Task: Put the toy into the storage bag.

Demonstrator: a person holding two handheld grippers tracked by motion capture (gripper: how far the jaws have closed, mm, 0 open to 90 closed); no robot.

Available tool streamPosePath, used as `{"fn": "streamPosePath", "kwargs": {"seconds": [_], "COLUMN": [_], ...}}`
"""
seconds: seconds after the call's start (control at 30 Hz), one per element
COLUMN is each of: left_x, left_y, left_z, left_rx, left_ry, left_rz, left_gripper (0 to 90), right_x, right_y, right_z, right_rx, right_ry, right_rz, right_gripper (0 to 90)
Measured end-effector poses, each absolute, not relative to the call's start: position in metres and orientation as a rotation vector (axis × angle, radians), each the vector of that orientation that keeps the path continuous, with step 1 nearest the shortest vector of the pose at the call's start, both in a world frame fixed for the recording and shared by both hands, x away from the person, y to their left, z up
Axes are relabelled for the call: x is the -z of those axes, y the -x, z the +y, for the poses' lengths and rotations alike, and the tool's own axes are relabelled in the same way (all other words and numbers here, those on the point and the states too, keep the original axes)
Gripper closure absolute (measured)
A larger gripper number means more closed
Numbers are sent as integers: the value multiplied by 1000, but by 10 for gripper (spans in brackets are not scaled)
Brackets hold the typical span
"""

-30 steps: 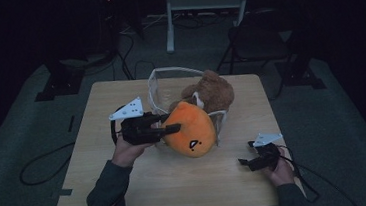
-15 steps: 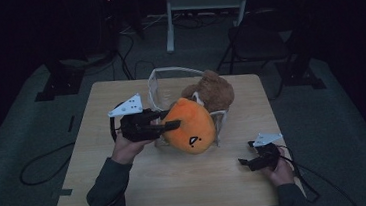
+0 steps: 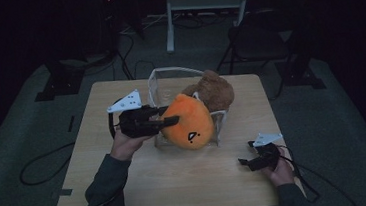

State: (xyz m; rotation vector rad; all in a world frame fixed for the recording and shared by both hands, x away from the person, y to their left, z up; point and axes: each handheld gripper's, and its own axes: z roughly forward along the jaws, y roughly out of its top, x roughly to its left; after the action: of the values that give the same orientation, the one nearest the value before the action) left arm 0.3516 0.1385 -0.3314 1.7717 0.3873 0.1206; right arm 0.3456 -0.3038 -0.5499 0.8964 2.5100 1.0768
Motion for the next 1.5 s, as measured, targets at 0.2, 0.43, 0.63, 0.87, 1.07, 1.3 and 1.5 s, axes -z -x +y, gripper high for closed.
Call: {"fn": "streamPosePath", "kwargs": {"seconds": [0.2, 0.43, 0.63, 0.87, 1.07, 1.3, 1.5], "left_x": [327, 323, 321, 319, 315, 312, 311], "left_y": [-355, -357, -360, -364, -366, -370, -372], "left_z": [140, 140, 141, 145, 147, 148, 149], "left_rx": [-130, -141, -153, -165, -180, -192, -202], "left_ry": [-1765, -1759, -1764, -1747, -1743, -1741, -1738], "left_rz": [392, 395, 400, 416, 421, 431, 441], "left_gripper": [581, 581, 581, 581, 581, 581, 581], "right_x": [550, 550, 550, 550, 550, 550, 550], "right_y": [-346, -346, -346, -346, -346, -346, -346], "right_z": [-304, -304, -304, -304, -304, -304, -304], "right_rx": [-1077, -1077, -1077, -1077, -1077, -1077, -1077], "right_ry": [-899, -897, -897, -897, -896, -896, -897], "right_rz": [2510, 2510, 2510, 2510, 2510, 2510, 2510], "right_gripper": [117, 117, 117, 117, 117, 117, 117]}}
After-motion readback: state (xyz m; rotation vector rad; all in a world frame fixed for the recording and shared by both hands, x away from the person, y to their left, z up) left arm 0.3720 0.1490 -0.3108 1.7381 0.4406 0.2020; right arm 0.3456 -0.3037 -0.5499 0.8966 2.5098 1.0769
